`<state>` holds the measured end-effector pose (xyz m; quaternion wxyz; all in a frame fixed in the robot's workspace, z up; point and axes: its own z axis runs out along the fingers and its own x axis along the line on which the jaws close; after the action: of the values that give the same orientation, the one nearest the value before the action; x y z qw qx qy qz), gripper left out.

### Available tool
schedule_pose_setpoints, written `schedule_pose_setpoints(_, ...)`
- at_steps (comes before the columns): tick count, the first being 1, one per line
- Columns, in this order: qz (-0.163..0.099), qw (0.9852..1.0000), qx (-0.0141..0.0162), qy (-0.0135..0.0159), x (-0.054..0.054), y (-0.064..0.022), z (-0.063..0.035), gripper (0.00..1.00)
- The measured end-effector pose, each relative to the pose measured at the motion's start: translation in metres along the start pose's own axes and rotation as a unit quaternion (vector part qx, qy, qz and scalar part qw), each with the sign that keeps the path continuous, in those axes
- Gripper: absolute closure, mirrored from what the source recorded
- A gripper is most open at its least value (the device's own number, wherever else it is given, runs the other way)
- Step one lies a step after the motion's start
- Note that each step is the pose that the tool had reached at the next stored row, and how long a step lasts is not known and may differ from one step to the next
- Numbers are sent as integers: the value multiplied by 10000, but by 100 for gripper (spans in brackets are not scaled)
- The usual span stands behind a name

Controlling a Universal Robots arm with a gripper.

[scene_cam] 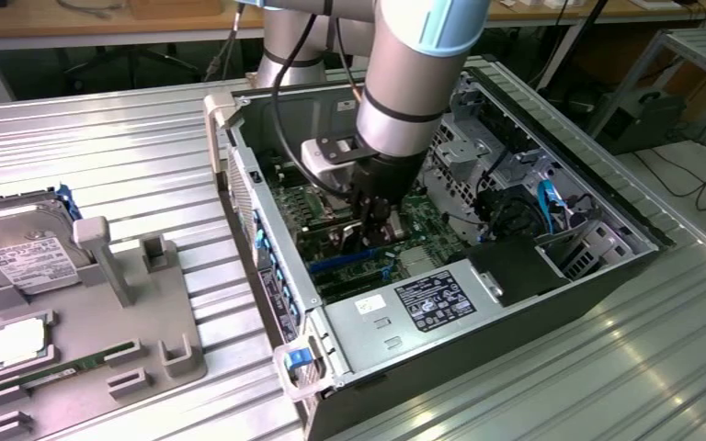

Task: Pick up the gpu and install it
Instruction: 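Insert the gpu into the slot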

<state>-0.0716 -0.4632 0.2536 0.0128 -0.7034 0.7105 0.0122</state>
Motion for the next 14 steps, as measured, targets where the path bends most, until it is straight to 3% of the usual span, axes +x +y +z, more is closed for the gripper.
schedule_pose_setpoints(14,5,10000,-2,9,12,38,37,72)
